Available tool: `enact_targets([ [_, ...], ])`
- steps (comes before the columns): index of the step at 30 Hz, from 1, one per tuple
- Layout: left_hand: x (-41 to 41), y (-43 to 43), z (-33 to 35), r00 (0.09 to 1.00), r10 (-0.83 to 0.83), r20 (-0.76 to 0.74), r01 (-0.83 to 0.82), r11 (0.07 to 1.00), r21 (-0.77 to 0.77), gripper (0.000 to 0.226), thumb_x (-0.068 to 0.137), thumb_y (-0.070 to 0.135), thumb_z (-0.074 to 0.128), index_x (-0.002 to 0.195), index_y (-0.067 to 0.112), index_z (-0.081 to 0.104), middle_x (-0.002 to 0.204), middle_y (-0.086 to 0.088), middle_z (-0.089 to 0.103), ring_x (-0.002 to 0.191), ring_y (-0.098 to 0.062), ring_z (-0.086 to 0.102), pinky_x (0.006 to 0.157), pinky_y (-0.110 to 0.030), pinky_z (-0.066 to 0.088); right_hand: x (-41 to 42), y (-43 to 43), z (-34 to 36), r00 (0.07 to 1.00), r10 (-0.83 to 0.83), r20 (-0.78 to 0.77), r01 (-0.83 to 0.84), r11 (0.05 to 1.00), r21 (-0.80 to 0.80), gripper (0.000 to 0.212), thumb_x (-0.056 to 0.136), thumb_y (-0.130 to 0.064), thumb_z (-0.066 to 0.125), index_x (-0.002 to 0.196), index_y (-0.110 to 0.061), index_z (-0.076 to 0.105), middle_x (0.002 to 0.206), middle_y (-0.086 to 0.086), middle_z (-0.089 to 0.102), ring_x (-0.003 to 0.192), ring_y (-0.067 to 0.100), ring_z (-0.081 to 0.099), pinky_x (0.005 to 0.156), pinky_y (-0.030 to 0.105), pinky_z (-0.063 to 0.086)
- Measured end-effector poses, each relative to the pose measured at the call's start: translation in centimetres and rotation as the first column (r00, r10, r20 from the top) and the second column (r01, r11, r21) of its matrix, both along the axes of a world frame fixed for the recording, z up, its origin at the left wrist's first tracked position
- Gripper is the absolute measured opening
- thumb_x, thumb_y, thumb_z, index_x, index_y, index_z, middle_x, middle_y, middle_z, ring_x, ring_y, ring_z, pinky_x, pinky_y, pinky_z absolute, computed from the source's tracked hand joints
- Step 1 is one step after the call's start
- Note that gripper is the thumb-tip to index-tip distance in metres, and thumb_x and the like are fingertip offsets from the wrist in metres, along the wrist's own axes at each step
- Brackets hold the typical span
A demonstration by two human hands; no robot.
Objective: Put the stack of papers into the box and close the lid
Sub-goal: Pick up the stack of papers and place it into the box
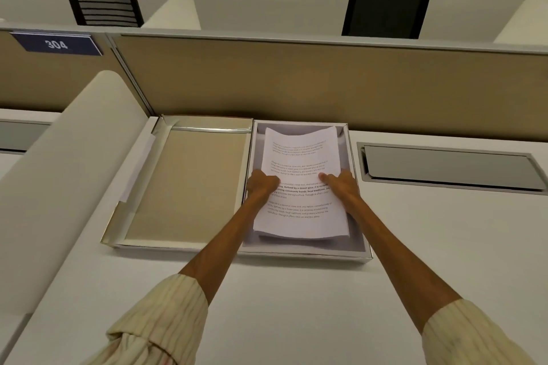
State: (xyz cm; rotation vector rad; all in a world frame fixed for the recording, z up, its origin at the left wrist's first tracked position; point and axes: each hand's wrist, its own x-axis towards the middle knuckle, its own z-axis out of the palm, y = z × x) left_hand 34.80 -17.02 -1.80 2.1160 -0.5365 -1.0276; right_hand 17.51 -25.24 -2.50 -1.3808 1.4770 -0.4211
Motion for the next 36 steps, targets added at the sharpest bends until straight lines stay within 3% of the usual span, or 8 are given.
enact_targets([
  [8, -0.3, 0.7, 0.2, 0.983, -0.085, 0.162, 0.080, 0.996, 0.033, 0.032, 0.088, 0.015, 0.063, 0.115, -0.002, 0.061, 0.119, -0.018, 0.068, 0.104, -0.035, 0.068, 0.072, -0.028, 0.049, -0.4, -0.3, -0.1, 0.997, 0.040, -0.072, -0.038, 0.999, 0.026, 0.046, 0.090, -0.028, 0.066, 0.125, 0.000, 0.056, 0.127, 0.019, 0.064, 0.111, 0.037, 0.064, 0.093, 0.041, 0.055],
  [13, -0.4, 1.5, 0.5, 0.941, -0.168, 0.294, 0.143, 0.984, 0.102, 0.026, 0.087, 0.010, 0.063, 0.108, -0.004, 0.062, 0.114, -0.020, 0.069, 0.102, -0.035, 0.068, 0.068, -0.027, 0.047, 0.1, 0.8, 0.2, 0.962, 0.042, -0.270, -0.083, 0.986, -0.143, 0.030, 0.088, -0.017, 0.066, 0.108, 0.004, 0.060, 0.114, 0.020, 0.068, 0.100, 0.035, 0.067, 0.067, 0.029, 0.047],
  [24, -1.0, 3.8, 1.2, 0.912, -0.189, 0.364, 0.189, 0.981, 0.035, 0.019, 0.087, 0.009, 0.063, 0.101, -0.004, 0.062, 0.108, -0.021, 0.069, 0.099, -0.036, 0.067, 0.067, -0.028, 0.047, -0.3, 2.9, 0.9, 0.934, 0.045, -0.354, -0.145, 0.954, -0.262, 0.031, 0.089, -0.018, 0.066, 0.113, 0.001, 0.058, 0.116, 0.018, 0.066, 0.100, 0.033, 0.066, 0.070, 0.029, 0.047],
  [26, -0.8, 4.6, 1.8, 0.911, -0.153, 0.382, 0.170, 0.985, -0.010, 0.010, 0.086, 0.009, 0.063, 0.089, 0.000, 0.059, 0.092, -0.013, 0.066, 0.091, -0.032, 0.066, 0.058, -0.026, 0.044, 0.1, 3.4, 1.5, 0.934, 0.045, -0.355, -0.158, 0.942, -0.296, 0.035, 0.089, -0.019, 0.065, 0.117, 0.000, 0.056, 0.118, 0.018, 0.064, 0.101, 0.032, 0.065, 0.074, 0.031, 0.051],
  [28, -0.3, 5.8, 2.7, 0.913, -0.089, 0.399, 0.124, 0.990, -0.061, 0.016, 0.084, 0.005, 0.062, 0.072, 0.008, 0.052, 0.075, -0.003, 0.058, 0.082, -0.029, 0.062, 0.056, -0.024, 0.043, 0.7, 4.3, 2.4, 0.929, 0.058, -0.364, -0.184, 0.928, -0.324, 0.037, 0.089, -0.021, 0.065, 0.120, -0.001, 0.055, 0.120, 0.017, 0.062, 0.103, 0.030, 0.064, 0.076, 0.031, 0.051],
  [30, 0.5, 7.2, 3.4, 0.912, -0.030, 0.409, 0.081, 0.991, -0.108, 0.008, 0.081, -0.001, 0.061, 0.088, 0.002, 0.066, 0.089, -0.012, 0.069, 0.092, -0.032, 0.067, 0.071, -0.028, 0.049, 1.5, 5.3, 3.3, 0.932, 0.081, -0.354, -0.210, 0.916, -0.343, 0.040, 0.089, -0.021, 0.065, 0.122, -0.002, 0.054, 0.123, 0.016, 0.061, 0.105, 0.030, 0.063, 0.078, 0.031, 0.052],
  [32, 1.3, 8.7, 4.0, 0.899, 0.010, 0.437, 0.047, 0.992, -0.121, 0.031, 0.081, -0.002, 0.061, 0.112, -0.003, 0.067, 0.111, -0.020, 0.071, 0.104, -0.035, 0.067, 0.082, -0.032, 0.052, 2.5, 6.5, 4.0, 0.940, 0.102, -0.325, -0.223, 0.904, -0.363, 0.044, 0.088, -0.022, 0.066, 0.126, -0.004, 0.052, 0.127, 0.015, 0.060, 0.111, 0.030, 0.062, 0.084, 0.033, 0.052],
  [36, 3.3, 12.4, 4.4, 0.871, 0.078, 0.486, -0.029, 0.994, -0.106, 0.038, 0.082, -0.001, 0.058, 0.118, 0.002, 0.065, 0.116, -0.018, 0.070, 0.107, -0.033, 0.066, 0.087, -0.036, 0.053, 4.9, 9.0, 4.8, 0.951, 0.147, -0.272, -0.249, 0.886, -0.392, 0.049, 0.088, -0.023, 0.066, 0.130, -0.005, 0.050, 0.132, 0.015, 0.058, 0.117, 0.032, 0.058, 0.093, 0.037, 0.050],
])
